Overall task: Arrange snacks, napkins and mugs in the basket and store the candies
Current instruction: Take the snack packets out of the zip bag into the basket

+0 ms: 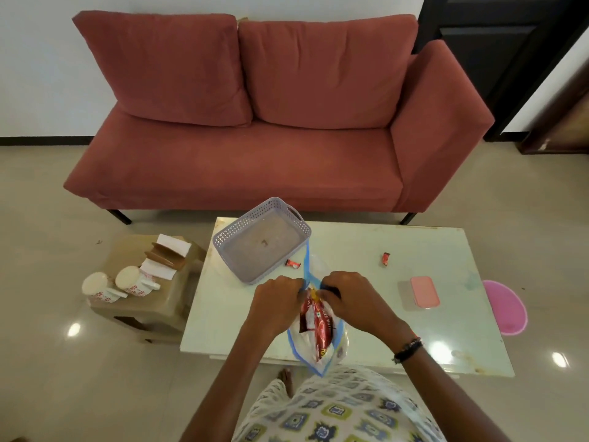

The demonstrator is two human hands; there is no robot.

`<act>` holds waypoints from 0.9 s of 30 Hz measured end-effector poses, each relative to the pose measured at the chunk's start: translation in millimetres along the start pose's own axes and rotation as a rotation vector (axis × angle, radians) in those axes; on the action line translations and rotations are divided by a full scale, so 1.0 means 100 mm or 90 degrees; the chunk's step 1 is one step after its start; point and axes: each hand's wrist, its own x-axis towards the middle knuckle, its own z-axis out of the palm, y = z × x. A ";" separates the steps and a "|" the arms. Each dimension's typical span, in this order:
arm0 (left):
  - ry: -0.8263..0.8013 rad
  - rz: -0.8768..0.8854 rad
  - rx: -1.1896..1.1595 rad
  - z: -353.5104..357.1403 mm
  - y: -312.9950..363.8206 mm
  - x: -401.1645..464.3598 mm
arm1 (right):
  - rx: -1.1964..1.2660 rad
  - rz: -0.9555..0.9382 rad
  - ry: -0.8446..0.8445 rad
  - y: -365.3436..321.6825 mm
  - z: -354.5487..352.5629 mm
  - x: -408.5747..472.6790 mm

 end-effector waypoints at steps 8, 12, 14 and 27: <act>-0.025 -0.053 -0.184 -0.04 -0.15 0.00 | -0.053 0.187 0.039 0.28 -0.21 -0.08; -0.045 -0.036 -0.197 0.01 -0.09 0.02 | -0.057 0.179 0.044 0.13 -0.08 0.06; -0.030 -0.050 -0.199 0.03 -0.14 -0.01 | -0.085 0.184 0.067 0.12 -0.06 0.12; 0.081 -0.146 -0.245 0.15 -0.20 -0.22 | -0.032 0.094 -0.010 -0.16 0.33 -0.10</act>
